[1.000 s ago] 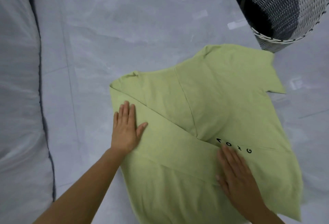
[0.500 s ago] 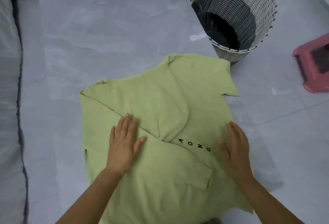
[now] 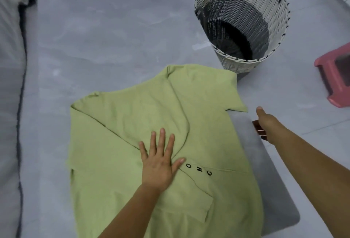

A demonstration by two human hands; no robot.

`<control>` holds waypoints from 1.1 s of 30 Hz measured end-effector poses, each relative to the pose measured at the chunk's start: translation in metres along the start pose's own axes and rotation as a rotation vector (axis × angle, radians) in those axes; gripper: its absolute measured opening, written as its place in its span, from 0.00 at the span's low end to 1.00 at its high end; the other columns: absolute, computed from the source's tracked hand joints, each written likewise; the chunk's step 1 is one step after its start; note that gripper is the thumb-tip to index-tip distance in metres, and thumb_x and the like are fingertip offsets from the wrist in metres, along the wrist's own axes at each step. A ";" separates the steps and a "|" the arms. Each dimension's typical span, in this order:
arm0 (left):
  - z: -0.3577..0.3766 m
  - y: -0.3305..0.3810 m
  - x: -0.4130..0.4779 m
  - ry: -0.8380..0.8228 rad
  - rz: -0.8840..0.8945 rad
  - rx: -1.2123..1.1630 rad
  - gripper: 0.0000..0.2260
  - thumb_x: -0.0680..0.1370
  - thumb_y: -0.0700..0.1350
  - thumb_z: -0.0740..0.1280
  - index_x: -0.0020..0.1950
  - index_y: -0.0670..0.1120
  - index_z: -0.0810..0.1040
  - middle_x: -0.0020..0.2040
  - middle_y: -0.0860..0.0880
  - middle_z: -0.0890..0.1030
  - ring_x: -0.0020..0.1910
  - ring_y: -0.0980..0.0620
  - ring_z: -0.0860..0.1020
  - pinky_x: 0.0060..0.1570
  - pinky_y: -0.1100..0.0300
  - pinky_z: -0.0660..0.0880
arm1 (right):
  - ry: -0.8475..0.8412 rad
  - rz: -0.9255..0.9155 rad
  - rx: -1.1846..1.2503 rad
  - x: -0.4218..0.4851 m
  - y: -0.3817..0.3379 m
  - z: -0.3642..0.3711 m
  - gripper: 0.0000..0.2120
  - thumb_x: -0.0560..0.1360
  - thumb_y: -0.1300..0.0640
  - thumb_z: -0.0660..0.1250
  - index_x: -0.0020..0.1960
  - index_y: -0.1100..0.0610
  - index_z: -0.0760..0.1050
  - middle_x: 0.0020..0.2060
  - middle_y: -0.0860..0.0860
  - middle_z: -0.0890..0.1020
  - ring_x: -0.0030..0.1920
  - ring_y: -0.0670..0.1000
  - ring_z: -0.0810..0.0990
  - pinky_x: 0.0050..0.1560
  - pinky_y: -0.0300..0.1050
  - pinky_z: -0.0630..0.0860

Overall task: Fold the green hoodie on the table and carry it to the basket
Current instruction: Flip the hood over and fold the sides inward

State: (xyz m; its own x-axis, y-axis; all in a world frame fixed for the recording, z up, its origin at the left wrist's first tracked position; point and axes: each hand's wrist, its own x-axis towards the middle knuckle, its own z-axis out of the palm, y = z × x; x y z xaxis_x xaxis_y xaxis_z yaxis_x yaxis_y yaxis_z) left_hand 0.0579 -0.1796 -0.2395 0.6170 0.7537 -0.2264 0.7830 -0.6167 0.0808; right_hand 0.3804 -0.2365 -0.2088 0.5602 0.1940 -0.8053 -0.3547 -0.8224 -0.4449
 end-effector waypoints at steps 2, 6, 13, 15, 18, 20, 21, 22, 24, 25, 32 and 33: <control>0.002 0.001 0.000 0.004 -0.007 0.009 0.33 0.76 0.68 0.41 0.76 0.50 0.52 0.77 0.47 0.45 0.75 0.40 0.50 0.68 0.36 0.47 | -0.067 0.049 0.056 0.009 -0.012 0.009 0.25 0.78 0.39 0.52 0.41 0.61 0.72 0.40 0.56 0.75 0.36 0.54 0.72 0.41 0.47 0.71; 0.005 -0.002 0.004 0.019 -0.013 0.019 0.33 0.76 0.68 0.41 0.76 0.50 0.50 0.76 0.45 0.50 0.75 0.40 0.51 0.67 0.35 0.49 | -0.208 0.152 0.369 0.035 -0.028 0.019 0.10 0.74 0.53 0.66 0.39 0.58 0.74 0.38 0.52 0.77 0.32 0.53 0.79 0.25 0.42 0.76; 0.002 -0.004 0.002 -0.042 -0.016 0.020 0.33 0.76 0.68 0.43 0.76 0.51 0.49 0.77 0.46 0.48 0.75 0.40 0.50 0.67 0.35 0.48 | -0.336 0.043 1.394 0.038 -0.021 0.005 0.45 0.38 0.64 0.81 0.56 0.59 0.75 0.52 0.55 0.83 0.50 0.56 0.83 0.39 0.52 0.80; 0.001 -0.003 0.002 -0.071 -0.019 0.019 0.33 0.76 0.68 0.42 0.76 0.51 0.50 0.77 0.46 0.48 0.75 0.40 0.51 0.67 0.36 0.47 | -0.328 -0.050 1.364 0.028 -0.025 -0.005 0.53 0.32 0.55 0.82 0.59 0.55 0.76 0.51 0.52 0.84 0.50 0.53 0.84 0.42 0.50 0.81; -0.001 -0.004 0.003 -0.140 -0.047 -0.009 0.32 0.76 0.68 0.41 0.76 0.52 0.49 0.77 0.48 0.46 0.75 0.42 0.48 0.68 0.38 0.45 | -0.129 -0.320 1.171 -0.008 -0.052 -0.013 0.32 0.62 0.54 0.76 0.65 0.53 0.72 0.60 0.50 0.79 0.52 0.47 0.82 0.44 0.45 0.81; -0.010 -0.006 0.002 -0.127 -0.036 -0.120 0.32 0.76 0.68 0.39 0.76 0.55 0.48 0.77 0.55 0.40 0.75 0.48 0.44 0.69 0.42 0.40 | 0.124 -0.742 0.832 -0.042 -0.071 -0.015 0.21 0.71 0.59 0.66 0.63 0.54 0.71 0.58 0.51 0.78 0.52 0.47 0.80 0.50 0.46 0.79; -0.020 -0.007 0.002 -0.072 -0.040 -0.273 0.32 0.75 0.69 0.38 0.75 0.56 0.48 0.76 0.59 0.39 0.76 0.52 0.42 0.71 0.45 0.38 | 0.218 -0.966 0.550 -0.067 -0.077 -0.008 0.17 0.71 0.59 0.64 0.60 0.53 0.70 0.54 0.53 0.77 0.52 0.49 0.77 0.51 0.47 0.77; -0.030 -0.008 0.001 -0.009 -0.106 -0.489 0.32 0.75 0.69 0.41 0.75 0.56 0.51 0.75 0.62 0.42 0.76 0.55 0.43 0.73 0.49 0.39 | 0.264 -1.159 0.227 -0.088 -0.077 0.004 0.14 0.71 0.58 0.62 0.57 0.53 0.70 0.52 0.57 0.76 0.51 0.51 0.75 0.47 0.48 0.73; -0.057 -0.010 -0.004 0.092 -0.362 -1.000 0.26 0.78 0.63 0.50 0.73 0.54 0.61 0.74 0.58 0.57 0.74 0.56 0.56 0.73 0.58 0.50 | 0.292 -1.422 -0.363 -0.119 -0.062 0.033 0.12 0.70 0.57 0.57 0.53 0.59 0.69 0.48 0.64 0.75 0.46 0.58 0.73 0.38 0.44 0.67; -0.071 -0.014 -0.008 0.196 -0.542 -1.269 0.22 0.79 0.59 0.52 0.70 0.53 0.65 0.72 0.54 0.65 0.72 0.55 0.63 0.71 0.59 0.56 | 0.303 -1.479 -0.576 -0.128 -0.050 0.048 0.12 0.70 0.57 0.56 0.50 0.60 0.70 0.46 0.63 0.77 0.43 0.59 0.75 0.34 0.43 0.67; -0.063 -0.078 -0.084 0.576 -1.213 -2.458 0.40 0.68 0.72 0.51 0.69 0.44 0.65 0.66 0.44 0.70 0.67 0.40 0.68 0.65 0.40 0.65 | 0.037 -1.628 -1.410 -0.099 0.050 0.085 0.28 0.61 0.61 0.64 0.61 0.54 0.67 0.45 0.53 0.83 0.40 0.53 0.82 0.43 0.47 0.77; -0.055 -0.083 -0.095 0.610 -1.244 -2.462 0.40 0.65 0.72 0.57 0.64 0.43 0.69 0.67 0.43 0.70 0.66 0.40 0.68 0.63 0.41 0.67 | 0.004 -1.564 -1.446 -0.102 0.047 0.084 0.25 0.62 0.61 0.60 0.59 0.55 0.67 0.44 0.52 0.83 0.40 0.52 0.82 0.43 0.45 0.77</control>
State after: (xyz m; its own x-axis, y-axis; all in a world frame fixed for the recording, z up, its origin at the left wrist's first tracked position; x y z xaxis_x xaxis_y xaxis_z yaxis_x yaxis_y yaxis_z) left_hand -0.0615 -0.1870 -0.1712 -0.1207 0.5560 -0.8224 -0.7790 0.4604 0.4256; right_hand 0.2435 -0.2501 -0.1807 -0.2506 0.9546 -0.1610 0.9681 0.2479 -0.0371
